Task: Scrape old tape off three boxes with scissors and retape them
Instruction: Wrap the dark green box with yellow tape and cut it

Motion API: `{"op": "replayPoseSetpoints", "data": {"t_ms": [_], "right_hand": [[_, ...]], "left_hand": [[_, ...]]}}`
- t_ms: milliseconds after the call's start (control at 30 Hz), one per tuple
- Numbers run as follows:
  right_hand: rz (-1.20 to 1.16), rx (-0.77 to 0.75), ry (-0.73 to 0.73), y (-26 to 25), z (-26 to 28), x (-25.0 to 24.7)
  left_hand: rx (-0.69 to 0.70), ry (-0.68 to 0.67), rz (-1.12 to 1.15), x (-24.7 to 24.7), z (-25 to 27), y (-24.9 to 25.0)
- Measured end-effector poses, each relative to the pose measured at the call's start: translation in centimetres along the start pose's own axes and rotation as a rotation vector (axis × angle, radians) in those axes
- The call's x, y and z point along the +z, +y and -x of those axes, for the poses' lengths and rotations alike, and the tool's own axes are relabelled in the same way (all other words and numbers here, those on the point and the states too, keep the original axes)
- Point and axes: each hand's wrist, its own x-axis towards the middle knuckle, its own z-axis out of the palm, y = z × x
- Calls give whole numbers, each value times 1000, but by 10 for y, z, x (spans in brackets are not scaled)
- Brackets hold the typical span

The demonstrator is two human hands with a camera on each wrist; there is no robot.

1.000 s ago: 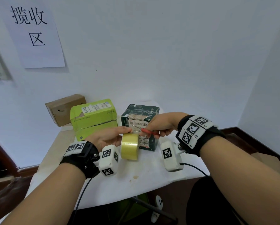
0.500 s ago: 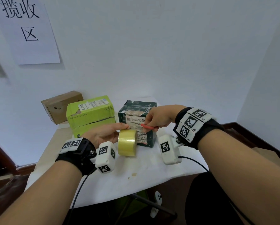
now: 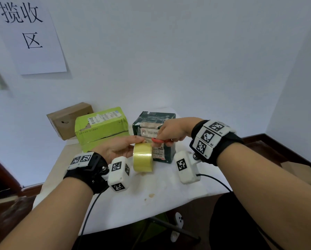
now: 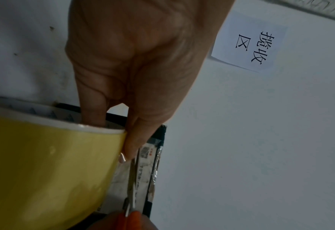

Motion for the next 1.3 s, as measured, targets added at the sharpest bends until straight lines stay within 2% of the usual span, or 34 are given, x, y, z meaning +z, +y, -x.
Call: {"op": "replayPoseSetpoints", "data": {"t_ms": [333,467,600,767,900,1133,1233,1300], "right_hand": [[-80,-43,31,12,-8,-1],[-106,64,-80,9,-7,4],[82,130,-171,12,-4,4],[13,191,-244,34,-3,9],[14,339,-277,53,4,15],[31,429,-110,88,4,23],[-119,413,129,99,-3,28],[-37,390,273,97,-4,33]], "left_hand": [[-21,11,-58,-2,-1,5],[-20,-9,-85,-4,-5,3],[-11,-18,-120,-2,-5,2],[52,3,-114,3,-7,0],[64,-1,-110,6,-3,0],[64,4,-122,7,0,2],[56,1,-128,8,0,2],[50,1,-145,8,1,2]]}}
